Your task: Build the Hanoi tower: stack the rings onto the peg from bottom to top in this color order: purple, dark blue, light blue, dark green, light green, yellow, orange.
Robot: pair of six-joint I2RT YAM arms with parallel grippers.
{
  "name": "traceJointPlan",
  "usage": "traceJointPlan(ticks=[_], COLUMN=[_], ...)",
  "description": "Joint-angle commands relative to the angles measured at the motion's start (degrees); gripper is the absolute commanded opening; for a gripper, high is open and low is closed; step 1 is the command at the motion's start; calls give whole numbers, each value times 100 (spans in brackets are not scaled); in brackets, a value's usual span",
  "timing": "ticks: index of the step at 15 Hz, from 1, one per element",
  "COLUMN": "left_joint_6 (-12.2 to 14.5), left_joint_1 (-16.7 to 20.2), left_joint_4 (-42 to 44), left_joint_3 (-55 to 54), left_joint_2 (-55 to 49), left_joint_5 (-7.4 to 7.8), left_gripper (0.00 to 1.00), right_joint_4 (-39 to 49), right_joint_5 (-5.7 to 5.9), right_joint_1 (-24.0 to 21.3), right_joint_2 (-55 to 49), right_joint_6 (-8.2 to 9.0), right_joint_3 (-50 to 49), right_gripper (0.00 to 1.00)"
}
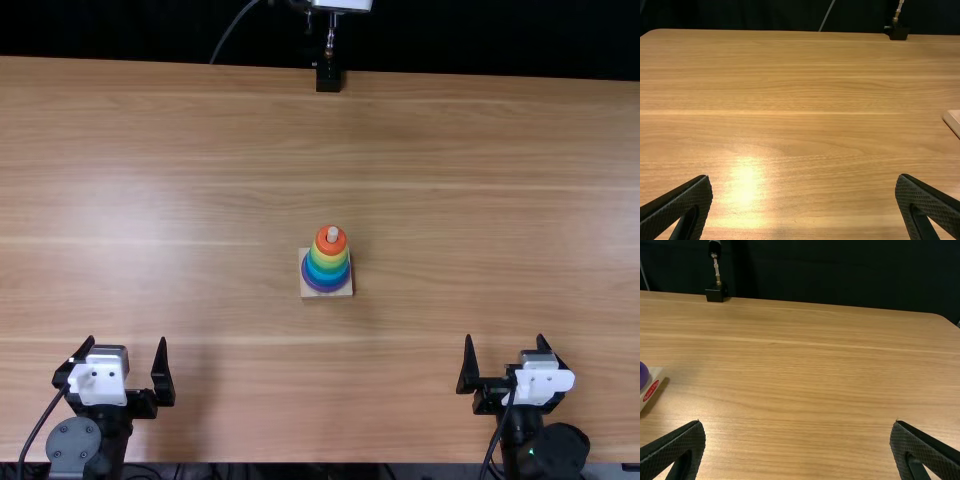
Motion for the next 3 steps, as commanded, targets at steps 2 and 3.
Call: traceJointPlan(ticks=[2, 3], left_joint_6=[28, 28], left_joint_1=[-43, -52], left_joint_4=[-443, -443], left_joint_3=[-637, -637], left_joint_2=[-62, -62], left_joint_5=[17, 17], left_gripper=[100, 100], right_joint_4=[-334, -334], right_joint_5=[-57, -57], right_joint_1=[-67, -67], right_joint_2=[-73, -73], right_joint_6=[-35, -35], right_joint_3=[-412, -412], right_gripper=[100, 100])
